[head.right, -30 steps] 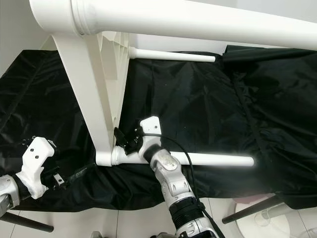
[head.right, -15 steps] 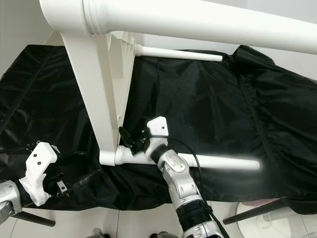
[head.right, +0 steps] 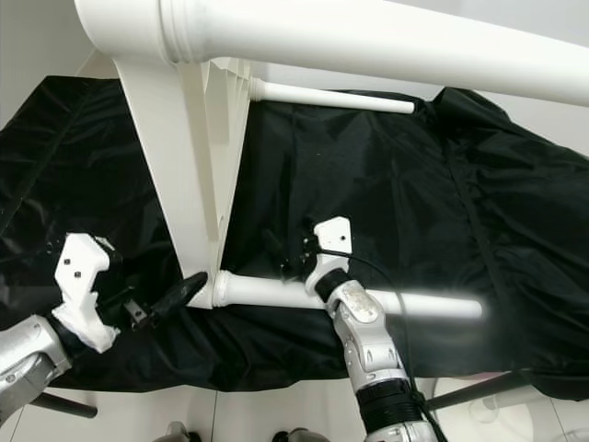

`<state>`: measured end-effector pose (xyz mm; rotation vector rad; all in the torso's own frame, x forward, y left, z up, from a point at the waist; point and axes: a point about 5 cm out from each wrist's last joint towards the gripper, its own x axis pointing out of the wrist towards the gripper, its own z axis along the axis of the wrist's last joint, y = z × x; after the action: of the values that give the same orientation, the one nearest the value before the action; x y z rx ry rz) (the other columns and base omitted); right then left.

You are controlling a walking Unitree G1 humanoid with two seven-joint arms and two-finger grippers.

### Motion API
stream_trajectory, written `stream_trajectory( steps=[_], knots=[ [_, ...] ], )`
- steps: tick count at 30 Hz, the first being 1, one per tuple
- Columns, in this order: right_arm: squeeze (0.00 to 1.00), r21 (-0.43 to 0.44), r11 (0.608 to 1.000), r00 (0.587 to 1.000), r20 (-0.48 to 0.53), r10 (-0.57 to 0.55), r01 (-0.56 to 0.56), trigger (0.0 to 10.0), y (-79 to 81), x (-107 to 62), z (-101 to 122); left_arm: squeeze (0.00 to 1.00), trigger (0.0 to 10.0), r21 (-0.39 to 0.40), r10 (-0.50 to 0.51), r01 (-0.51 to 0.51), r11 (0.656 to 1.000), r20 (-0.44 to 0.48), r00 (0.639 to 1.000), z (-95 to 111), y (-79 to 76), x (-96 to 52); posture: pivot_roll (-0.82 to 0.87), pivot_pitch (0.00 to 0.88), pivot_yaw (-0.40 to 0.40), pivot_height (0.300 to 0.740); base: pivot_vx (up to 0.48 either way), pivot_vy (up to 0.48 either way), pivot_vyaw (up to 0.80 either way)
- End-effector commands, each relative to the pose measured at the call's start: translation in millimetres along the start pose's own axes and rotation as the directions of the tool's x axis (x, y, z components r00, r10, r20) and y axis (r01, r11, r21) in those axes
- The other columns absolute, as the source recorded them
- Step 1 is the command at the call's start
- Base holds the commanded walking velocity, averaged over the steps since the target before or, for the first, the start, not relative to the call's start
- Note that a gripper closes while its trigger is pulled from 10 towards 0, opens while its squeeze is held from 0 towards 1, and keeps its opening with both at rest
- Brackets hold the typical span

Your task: Building children table

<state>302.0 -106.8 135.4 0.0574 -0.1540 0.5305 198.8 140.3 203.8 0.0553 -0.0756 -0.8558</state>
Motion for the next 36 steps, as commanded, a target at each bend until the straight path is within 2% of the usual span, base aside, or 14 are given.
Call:
stream_trajectory(
  steps=[1, 10, 13, 16, 24, 26, 29, 36],
  knots=[
    [0.0, 0.026, 1.0, 0.997, -0.082, -0.001, 0.003, 10.0, 0.8, -8.4, -17.3, 0.0, 10.0, 0.005, -0.008, 0.008, 1.0, -0.006, 1.0, 0.4, -5.8, 1.7, 0.09, 0.143, -0.083, 0.74, 0.0, 0.0, 0.0],
    [0.0, 0.033, 0.999, 0.996, -0.088, 0.016, -0.014, 10.0, 3.0, -7.1, -16.8, 0.0, 10.0, -0.025, -0.012, 0.013, 1.0, 0.021, 1.0, 2.8, -14.2, 7.8, 0.09, 0.144, -0.088, 0.74, 0.0, 0.0, 0.0],
    [0.0, 0.039, 0.999, 0.996, -0.087, 0.027, -0.024, 10.0, 6.9, -4.9, -17.0, 0.0, 10.0, -0.051, -0.053, 0.053, 0.997, 0.0, 0.999, -2.6, -19.1, 9.0, 0.09, 0.154, -0.089, 0.74, 0.0, 0.0, 0.0],
    [0.0, 0.039, 0.999, 0.996, -0.083, 0.033, -0.03, 10.0, 9.7, -1.9, -15.8, 0.0, 10.0, -0.025, -0.059, 0.058, 0.998, -0.033, 0.998, -9.2, -17.5, 10.1, 0.08, 0.149, -0.088, 0.74, 0.0, 0.0, 0.0],
    [0.0, 0.037, 0.999, 0.997, -0.073, 0.03, -0.027, 10.0, 8.8, 1.5, -12.9, 0.0, 10.0, -0.06, -0.047, 0.046, 0.997, -0.013, 0.999, -9.2, -19.7, 21.2, 0.07, 0.143, -0.09, 0.74, 0.0, 0.0, 0.0],
    [0.0, 0.036, 0.999, 0.997, -0.072, 0.023, -0.02, 10.0, 7.2, 1.6, -12.4, 0.0, 10.0, -0.068, -0.017, 0.017, 0.998, -0.01, 1.0, -9.6, -19.6, 24.0, 0.07, 0.144, -0.088, 0.74, 0.0, 0.0, 0.0],
    [0.0, 0.034, 0.999, 0.998, -0.065, 0.005, -0.003, 10.0, 5.1, 2.6, -10.8, 0.0, 10.0, -0.073, 0.126, -0.126, 0.989, -0.008, 0.992, -10.7, -14.8, 31.5, 0.07, 0.141, -0.087, 0.74, 0.0, 0.0, 0.0],
    [0.0, 0.041, 0.999, 0.998, -0.061, -0.001, 0.004, 10.0, 5.9, 3.5, -9.6, 0.0, 10.0, -0.059, 0.202, -0.203, 0.977, -0.013, 0.979, -11.0, -14.1, 37.5, 0.07, 0.141, -0.093, 0.74, 0.0, 0.0, 0.0]
  ],
)
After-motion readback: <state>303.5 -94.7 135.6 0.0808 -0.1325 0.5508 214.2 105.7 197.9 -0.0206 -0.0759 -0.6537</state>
